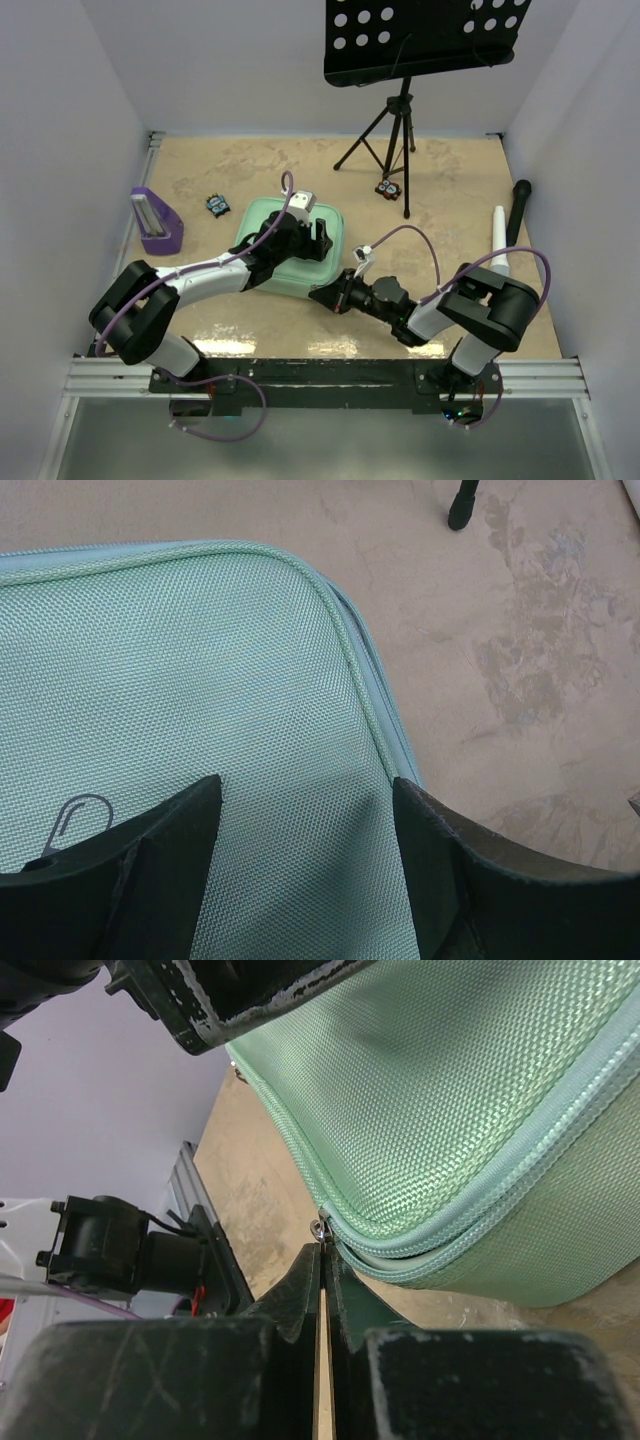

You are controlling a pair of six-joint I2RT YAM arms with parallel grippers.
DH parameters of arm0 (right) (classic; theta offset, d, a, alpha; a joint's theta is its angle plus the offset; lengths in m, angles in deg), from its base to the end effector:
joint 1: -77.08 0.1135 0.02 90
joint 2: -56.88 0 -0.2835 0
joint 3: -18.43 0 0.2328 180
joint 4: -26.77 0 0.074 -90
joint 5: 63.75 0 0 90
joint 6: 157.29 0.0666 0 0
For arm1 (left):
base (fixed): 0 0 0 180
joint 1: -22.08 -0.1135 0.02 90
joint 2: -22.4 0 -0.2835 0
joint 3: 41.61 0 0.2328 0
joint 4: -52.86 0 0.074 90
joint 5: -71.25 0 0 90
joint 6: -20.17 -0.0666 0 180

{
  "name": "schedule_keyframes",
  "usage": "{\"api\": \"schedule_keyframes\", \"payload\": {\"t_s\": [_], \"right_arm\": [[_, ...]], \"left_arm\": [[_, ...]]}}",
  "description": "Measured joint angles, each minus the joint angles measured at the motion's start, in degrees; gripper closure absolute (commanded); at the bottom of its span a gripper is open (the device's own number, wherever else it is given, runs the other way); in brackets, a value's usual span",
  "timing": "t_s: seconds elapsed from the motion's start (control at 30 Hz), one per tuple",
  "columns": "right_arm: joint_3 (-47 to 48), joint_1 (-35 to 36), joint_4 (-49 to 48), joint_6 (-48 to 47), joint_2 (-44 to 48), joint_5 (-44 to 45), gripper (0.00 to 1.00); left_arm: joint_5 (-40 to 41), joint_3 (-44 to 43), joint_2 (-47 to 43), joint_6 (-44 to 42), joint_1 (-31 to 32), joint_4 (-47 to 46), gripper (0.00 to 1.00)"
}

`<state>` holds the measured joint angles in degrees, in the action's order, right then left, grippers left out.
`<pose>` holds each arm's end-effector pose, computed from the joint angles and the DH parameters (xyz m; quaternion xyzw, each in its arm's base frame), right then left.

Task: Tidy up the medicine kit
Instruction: Zip the medicine box at the center of the board.

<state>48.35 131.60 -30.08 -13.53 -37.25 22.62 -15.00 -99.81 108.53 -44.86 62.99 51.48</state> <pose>0.1597 0.2313 0.1687 -0.0259 0.7505 0.5488 0.3673 0.2539 -0.2143 0.2245 0.1008 0.8443 -0.2624 0.4562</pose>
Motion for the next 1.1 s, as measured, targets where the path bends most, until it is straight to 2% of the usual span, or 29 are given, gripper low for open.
{"api": "schedule_keyframes", "payload": {"t_s": [0.3, 0.57, 0.8, 1.1], "right_arm": [[1.1, -0.1, 6.1, 0.2, 2.8, -0.4, 1.0], [4.5, -0.1, 16.7, -2.0, 6.2, -0.3, 1.0], [7.6, -0.1, 23.5, -4.2, 7.2, 0.2, 1.0], [8.6, -0.1, 27.2, -6.3, 8.4, 0.2, 1.0]], "left_arm": [[0.3, 0.0, -0.4, 0.6, 0.0, 0.2, 0.23], [2.8, 0.4, -5.3, 3.5, 0.0, 5.6, 0.08], [9.2, 2.3, -18.8, 9.3, 0.0, 13.7, 0.0], [13.4, 11.7, -35.1, 25.2, 0.0, 23.8, 0.0]]}}
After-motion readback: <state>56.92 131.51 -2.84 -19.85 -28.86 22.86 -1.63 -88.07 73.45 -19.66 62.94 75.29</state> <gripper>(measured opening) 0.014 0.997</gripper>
